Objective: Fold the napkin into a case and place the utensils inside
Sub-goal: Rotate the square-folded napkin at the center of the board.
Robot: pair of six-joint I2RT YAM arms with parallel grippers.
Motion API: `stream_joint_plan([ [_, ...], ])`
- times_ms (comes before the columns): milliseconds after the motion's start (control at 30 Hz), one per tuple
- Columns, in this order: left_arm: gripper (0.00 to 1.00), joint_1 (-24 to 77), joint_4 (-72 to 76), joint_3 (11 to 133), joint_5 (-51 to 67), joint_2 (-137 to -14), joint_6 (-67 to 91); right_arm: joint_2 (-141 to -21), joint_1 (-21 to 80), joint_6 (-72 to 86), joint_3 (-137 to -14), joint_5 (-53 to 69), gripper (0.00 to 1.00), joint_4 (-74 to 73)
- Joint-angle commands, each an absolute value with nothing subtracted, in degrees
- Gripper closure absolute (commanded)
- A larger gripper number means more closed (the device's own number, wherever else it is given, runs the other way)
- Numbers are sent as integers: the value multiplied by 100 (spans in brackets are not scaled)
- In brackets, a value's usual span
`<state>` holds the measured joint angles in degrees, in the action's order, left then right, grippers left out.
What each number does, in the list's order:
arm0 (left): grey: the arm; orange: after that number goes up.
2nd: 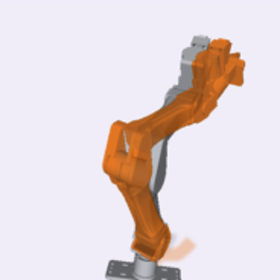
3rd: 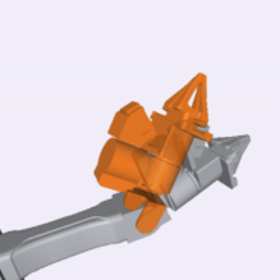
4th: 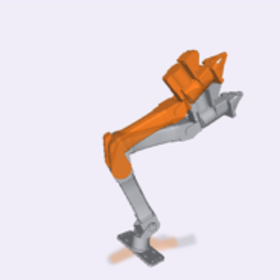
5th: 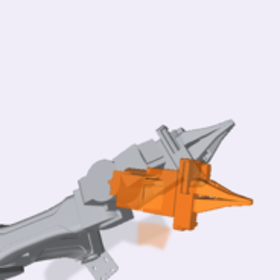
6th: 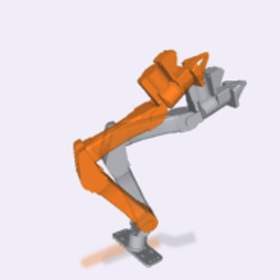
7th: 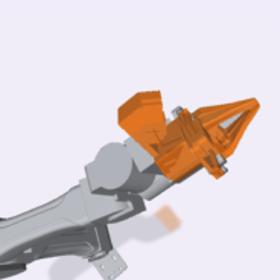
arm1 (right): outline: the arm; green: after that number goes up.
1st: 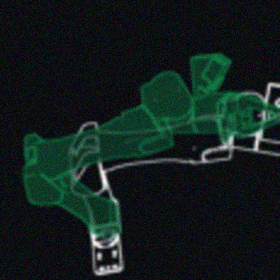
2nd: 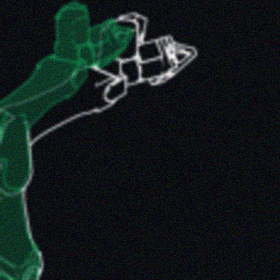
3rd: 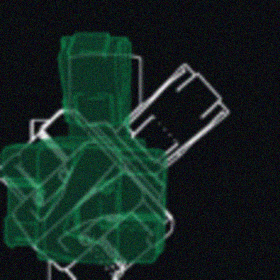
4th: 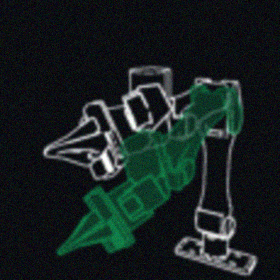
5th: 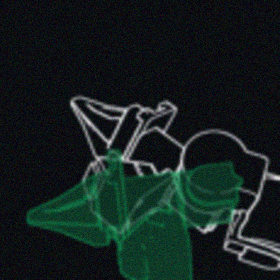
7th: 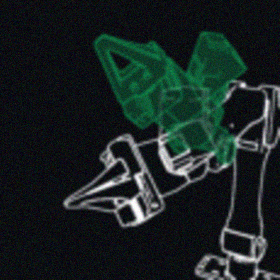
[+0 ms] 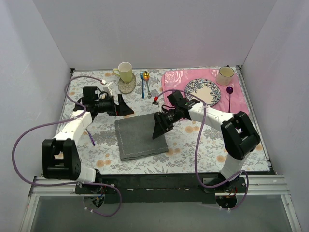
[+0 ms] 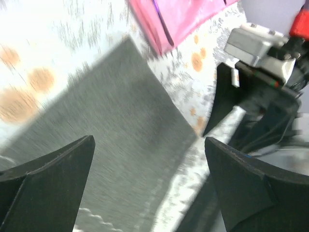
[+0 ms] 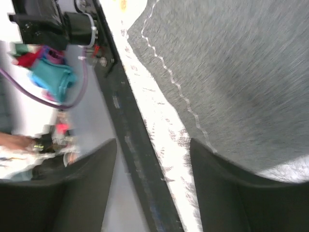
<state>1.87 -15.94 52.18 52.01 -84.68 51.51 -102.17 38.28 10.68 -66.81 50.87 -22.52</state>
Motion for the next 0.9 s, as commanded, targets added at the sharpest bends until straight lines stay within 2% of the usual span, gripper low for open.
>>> stream_joint_plan([
  [0,2,614,-2697,5703,3829,-7779,2675,-9940,3823,440,-6891,4265,51,-2751],
  [33,2,772,-2907,5704,3545,-7761,2385,-10001,3815,370,-6891,4150,65,-2760],
  [67,2,1043,-2987,5687,3359,-7752,1964,-10037,3823,360,-6891,4053,69,-2760],
  [167,2,1483,-3023,5520,2700,-7717,1505,-10204,3849,185,-6917,3832,71,-2917],
  [300,7,1915,-3067,5327,2075,-7822,873,-10362,3946,114,-6821,3534,71,-2953],
  [400,23,2206,-3059,5160,1662,-7945,598,-10520,3990,62,-6803,3411,72,-2927],
  [433,32,2250,-3032,5116,1592,-7980,493,-10616,3990,44,-6820,3375,73,-2935],
  [500,44,2329,-2989,4957,1416,-8094,440,-10722,3999,18,-6881,3297,73,-2927],
  [533,55,2329,-2988,4914,1345,-8147,370,-10818,3999,18,-6908,3252,74,-2927],
  [567,60,2347,-2997,4861,1275,-8208,317,-10863,3990,18,-6934,3217,74,-2909],
  [667,71,2347,-3146,4641,1107,-8192,124,-11091,3990,-193,-7083,2998,75,-2909],
  [867,76,2390,-3796,4228,1467,-7665,35,-11583,3999,-536,-7768,2515,77,-3023],
])
